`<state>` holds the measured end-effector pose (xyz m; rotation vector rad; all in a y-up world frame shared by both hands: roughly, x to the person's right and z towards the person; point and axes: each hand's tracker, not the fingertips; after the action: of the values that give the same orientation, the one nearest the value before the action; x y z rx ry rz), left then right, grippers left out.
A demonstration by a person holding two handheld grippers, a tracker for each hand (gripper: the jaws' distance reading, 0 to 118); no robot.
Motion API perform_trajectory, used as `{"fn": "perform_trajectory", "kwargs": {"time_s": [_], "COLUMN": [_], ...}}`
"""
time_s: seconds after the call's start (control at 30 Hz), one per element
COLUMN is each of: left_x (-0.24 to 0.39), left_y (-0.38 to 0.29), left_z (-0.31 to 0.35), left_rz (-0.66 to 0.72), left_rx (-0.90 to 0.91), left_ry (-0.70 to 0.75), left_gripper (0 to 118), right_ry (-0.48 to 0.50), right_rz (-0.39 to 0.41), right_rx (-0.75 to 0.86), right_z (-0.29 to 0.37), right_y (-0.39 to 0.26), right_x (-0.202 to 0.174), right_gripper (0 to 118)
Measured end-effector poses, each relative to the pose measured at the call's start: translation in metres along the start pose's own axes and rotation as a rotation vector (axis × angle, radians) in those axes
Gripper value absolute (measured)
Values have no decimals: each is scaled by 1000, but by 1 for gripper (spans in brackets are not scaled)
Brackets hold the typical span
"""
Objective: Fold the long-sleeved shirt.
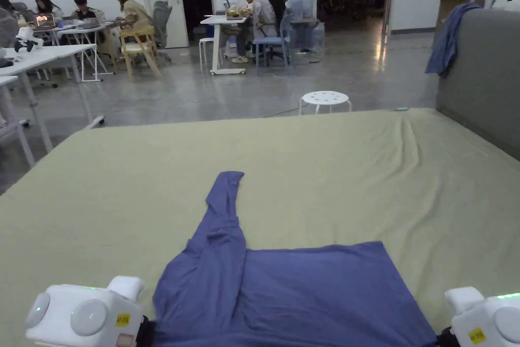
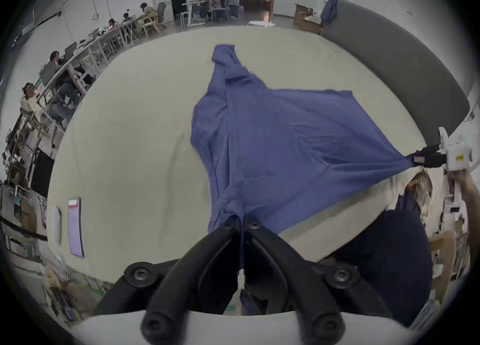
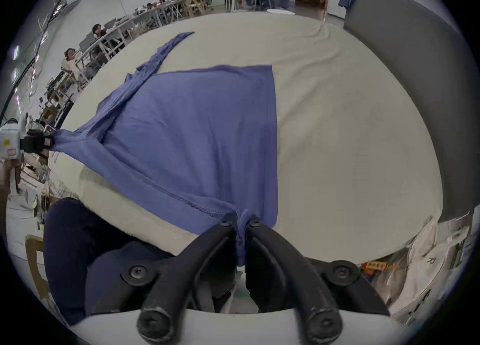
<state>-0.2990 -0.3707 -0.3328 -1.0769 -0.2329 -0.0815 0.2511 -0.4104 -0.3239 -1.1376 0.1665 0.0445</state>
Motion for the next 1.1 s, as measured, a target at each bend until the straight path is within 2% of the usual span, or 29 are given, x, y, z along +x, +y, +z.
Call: {"fn": "perform_trajectory", "kwargs": {"time_s": [0.27,0.37,0.67,0.73,0.8,0.83,0.87,0.9,0.93,0.97,1.0,1.03,1.07,1.1], "left_x": [1,0,-11,-13,-16,-18,-20,-22,-25,-26,-26,-25,-26,-26], "left_y": [-47,-52,-61,-62,-65,-65,-64,-62,-59,-59,-59,-59,-59,-59], "left_z": [-51,-65,-93,-92,-90,-88,-84,-77,-65,-52,-35,-15,6,18], "left_rz": [14,13,41,56,67,85,96,106,128,134,144,142,137,141], "left_rx": [-111,-131,-163,-155,-144,-133,-128,-119,-87,-57,0,81,178,219], "left_ry": [-17,-12,-35,-42,-51,-64,-58,-62,-99,-111,-81,-55,-46,-57], "left_gripper": [0,0,0,0,7,17,17,22,36,67,108,118,116,116], "right_ry": [-14,-34,-36,-15,8,18,24,34,44,54,29,-12,-26,-31], "right_rz": [-5,23,43,14,-32,-49,-58,-71,-70,-62,-40,-19,5,25], "right_rx": [-105,-139,-155,-154,-142,-136,-134,-143,-150,-140,-97,-47,22,79], "right_z": [-41,-54,-65,-64,-64,-63,-62,-59,-51,-38,-23,-8,10,27], "right_y": [-26,-31,-26,-26,-29,-30,-30,-26,-22,-20,-17,-13,-10,-6], "right_x": [2,-3,-2,3,8,10,13,14,14,14,12,9,7,3], "right_gripper": [1,1,5,6,8,10,10,11,16,32,74,101,110,110]}}
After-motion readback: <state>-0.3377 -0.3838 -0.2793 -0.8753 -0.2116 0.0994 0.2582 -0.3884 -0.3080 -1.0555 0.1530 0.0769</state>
